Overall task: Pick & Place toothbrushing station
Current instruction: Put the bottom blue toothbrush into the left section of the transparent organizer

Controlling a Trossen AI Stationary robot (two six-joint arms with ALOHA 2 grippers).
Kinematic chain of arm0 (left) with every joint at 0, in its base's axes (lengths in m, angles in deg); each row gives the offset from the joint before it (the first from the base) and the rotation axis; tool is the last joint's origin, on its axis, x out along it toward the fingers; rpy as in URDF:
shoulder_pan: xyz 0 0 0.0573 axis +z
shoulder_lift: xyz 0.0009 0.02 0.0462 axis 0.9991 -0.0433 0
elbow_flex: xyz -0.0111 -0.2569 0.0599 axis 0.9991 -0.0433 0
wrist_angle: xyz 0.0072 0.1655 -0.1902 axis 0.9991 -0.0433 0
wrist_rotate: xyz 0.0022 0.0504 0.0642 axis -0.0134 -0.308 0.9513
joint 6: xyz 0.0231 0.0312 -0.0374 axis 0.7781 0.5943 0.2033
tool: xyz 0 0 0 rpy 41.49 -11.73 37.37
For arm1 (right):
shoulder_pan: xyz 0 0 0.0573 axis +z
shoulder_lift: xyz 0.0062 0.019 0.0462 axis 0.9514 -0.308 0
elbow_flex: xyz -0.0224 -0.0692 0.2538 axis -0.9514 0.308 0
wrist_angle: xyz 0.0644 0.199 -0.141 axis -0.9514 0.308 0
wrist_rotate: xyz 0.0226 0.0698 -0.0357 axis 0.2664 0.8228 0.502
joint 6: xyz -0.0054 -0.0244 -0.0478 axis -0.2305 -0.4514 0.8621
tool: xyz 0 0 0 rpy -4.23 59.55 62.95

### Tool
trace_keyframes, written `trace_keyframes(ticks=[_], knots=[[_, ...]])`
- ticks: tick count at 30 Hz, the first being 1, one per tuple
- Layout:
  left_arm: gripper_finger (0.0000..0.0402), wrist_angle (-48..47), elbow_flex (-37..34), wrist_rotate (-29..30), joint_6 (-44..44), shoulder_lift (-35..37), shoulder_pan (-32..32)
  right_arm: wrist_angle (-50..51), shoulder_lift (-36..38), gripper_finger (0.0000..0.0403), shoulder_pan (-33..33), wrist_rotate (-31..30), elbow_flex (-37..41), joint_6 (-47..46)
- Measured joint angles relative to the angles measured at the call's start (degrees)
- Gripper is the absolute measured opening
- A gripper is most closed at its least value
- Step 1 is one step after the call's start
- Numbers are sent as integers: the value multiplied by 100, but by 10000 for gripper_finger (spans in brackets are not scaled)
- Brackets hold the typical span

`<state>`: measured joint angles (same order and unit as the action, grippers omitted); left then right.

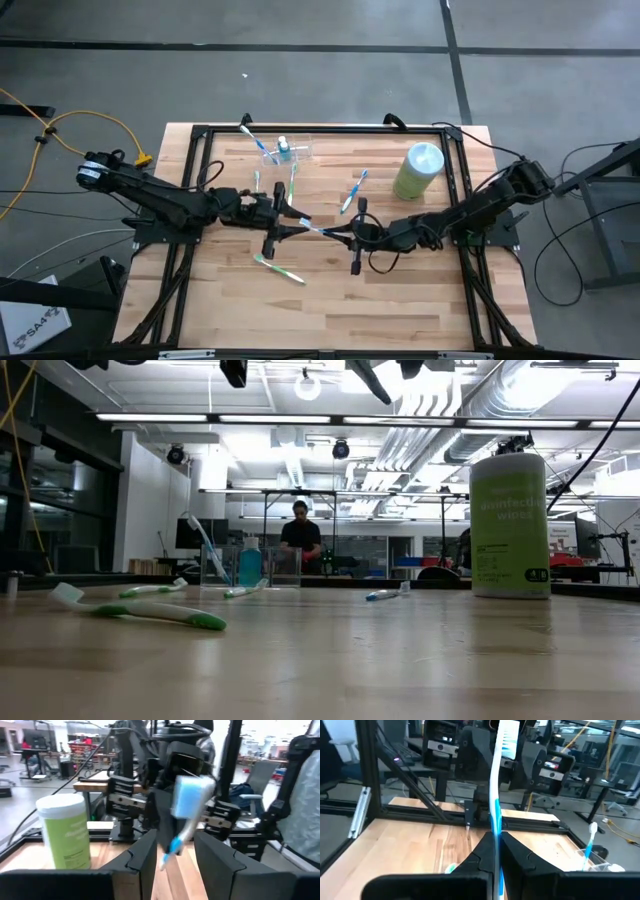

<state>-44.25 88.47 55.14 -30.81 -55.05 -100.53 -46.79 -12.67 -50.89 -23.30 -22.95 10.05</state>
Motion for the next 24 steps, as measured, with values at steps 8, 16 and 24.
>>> trace_keyframes(ticks=[8, 16, 24], knots=[[127, 28, 0, -34, 1, 0, 0, -121, 4, 3, -154, 185, 0, -2], [127, 271, 0, -47, 4, 0, 0, -212, 4, 3, -323, 435, 0, -7], [127, 390, 0, -220, 9, -26, 61, -253, 4, 3, -403, 602, 0, -16]])
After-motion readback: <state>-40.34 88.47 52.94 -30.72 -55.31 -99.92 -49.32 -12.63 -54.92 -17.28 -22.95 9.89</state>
